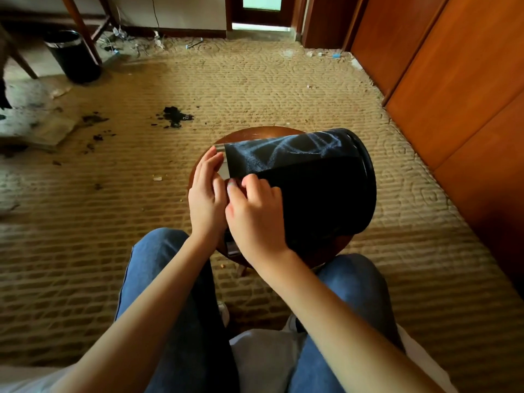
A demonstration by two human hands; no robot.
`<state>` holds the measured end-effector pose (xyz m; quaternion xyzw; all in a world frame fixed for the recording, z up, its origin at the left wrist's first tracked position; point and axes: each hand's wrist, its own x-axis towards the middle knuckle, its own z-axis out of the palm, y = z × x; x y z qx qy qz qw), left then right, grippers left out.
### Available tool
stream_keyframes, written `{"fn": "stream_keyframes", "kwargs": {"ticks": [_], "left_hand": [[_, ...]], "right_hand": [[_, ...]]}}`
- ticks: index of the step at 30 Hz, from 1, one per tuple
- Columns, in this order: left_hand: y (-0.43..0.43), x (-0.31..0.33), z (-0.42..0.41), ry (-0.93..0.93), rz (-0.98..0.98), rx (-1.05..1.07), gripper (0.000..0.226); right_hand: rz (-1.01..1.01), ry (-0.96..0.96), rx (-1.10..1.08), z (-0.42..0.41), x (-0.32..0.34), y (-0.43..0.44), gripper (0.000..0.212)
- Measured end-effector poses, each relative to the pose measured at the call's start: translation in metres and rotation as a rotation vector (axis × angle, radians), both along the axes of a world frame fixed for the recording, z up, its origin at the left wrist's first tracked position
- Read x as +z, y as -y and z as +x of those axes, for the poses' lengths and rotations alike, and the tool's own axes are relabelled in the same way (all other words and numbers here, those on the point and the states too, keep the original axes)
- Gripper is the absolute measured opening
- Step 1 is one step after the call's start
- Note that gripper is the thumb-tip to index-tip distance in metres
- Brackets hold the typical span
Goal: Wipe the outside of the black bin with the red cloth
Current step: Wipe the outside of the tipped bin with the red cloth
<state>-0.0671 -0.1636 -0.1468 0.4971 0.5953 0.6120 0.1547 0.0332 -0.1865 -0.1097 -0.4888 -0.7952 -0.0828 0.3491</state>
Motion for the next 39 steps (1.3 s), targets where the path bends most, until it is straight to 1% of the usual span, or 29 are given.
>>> {"fn": "stream_keyframes", "kwargs": {"ticks": [2, 4, 6, 8, 10, 11, 13, 17, 19, 21, 22, 24, 26, 27, 28, 30, 32, 35, 37, 39], "left_hand": [[0.0, -0.001, -0.002, -0.014, 0.004, -0.004, 0.049], [0.001, -0.002, 0.0, -0.016, 0.007, -0.001, 0.048], [0.001, -0.001, 0.001, 0.005, -0.006, 0.005, 0.046], [0.001, 0.0, 0.002, 0.024, -0.01, 0.009, 0.046], [0.001, -0.001, 0.003, 0.035, -0.007, 0.011, 0.046], [0.001, -0.001, 0.004, 0.044, -0.007, 0.011, 0.046], [0.001, -0.001, 0.004, 0.046, -0.014, 0.019, 0.046], [-0.001, -0.003, 0.0, 0.023, 0.009, 0.001, 0.048], [0.0, -0.004, -0.001, 0.013, 0.012, -0.013, 0.047], [0.002, -0.003, 0.0, -0.01, 0.01, -0.015, 0.047], [0.003, -0.003, 0.001, -0.016, 0.006, -0.008, 0.046], [0.004, -0.001, 0.003, -0.007, -0.006, 0.009, 0.046], [0.005, -0.001, 0.004, 0.01, 0.0, 0.005, 0.046], [0.005, -0.002, 0.005, 0.015, 0.012, 0.001, 0.046], [0.005, -0.003, 0.005, 0.02, 0.023, 0.0, 0.046], [0.004, -0.004, 0.006, 0.024, 0.031, 0.006, 0.046], [0.004, -0.005, 0.005, 0.01, 0.038, 0.006, 0.046], [0.004, -0.007, 0.001, -0.016, 0.04, -0.013, 0.045], [0.005, -0.008, -0.001, -0.037, 0.041, -0.017, 0.045], [0.007, -0.009, 0.0, -0.043, 0.045, -0.018, 0.047]], "right_hand": [[-0.009, 0.005, 0.071, 0.011, 0.003, -0.005, 0.024], [-0.029, 0.012, 0.059, 0.047, 0.005, -0.022, 0.028], [-0.06, 0.01, -0.075, 0.094, 0.008, -0.046, 0.031], [-0.135, -0.05, -0.242, 0.133, 0.015, -0.064, 0.028], [-0.168, -0.101, -0.348, 0.14, 0.017, -0.068, 0.022], [-0.159, -0.099, -0.363, 0.131, 0.016, -0.066, 0.02], [-0.108, -0.056, -0.29, 0.095, 0.011, -0.052, 0.021], [-0.026, 0.002, -0.023, 0.013, 0.004, -0.009, 0.021], [-0.015, 0.026, 0.056, 0.005, 0.005, -0.003, 0.024], [-0.03, 0.025, 0.089, 0.029, 0.008, -0.015, 0.028], [-0.04, 0.028, 0.061, 0.049, 0.01, -0.024, 0.029], [-0.083, 0.03, -0.087, 0.095, 0.014, -0.049, 0.03], [-0.2, -0.021, -0.267, 0.132, 0.022, -0.066, 0.028], [-0.238, -0.05, -0.33, 0.138, 0.024, -0.069, 0.026], [-0.229, -0.056, -0.355, 0.134, 0.024, -0.068, 0.024], [-0.152, -0.01, -0.294, 0.104, 0.02, -0.053, 0.024], [-0.08, 0.013, -0.142, 0.058, 0.014, -0.031, 0.026], [-0.05, 0.036, 0.0, 0.006, 0.011, -0.001, 0.025], [-0.059, 0.023, 0.066, 0.011, 0.011, -0.002, 0.026], [-0.081, 0.026, 0.079, 0.044, 0.012, -0.015, 0.031]]}}
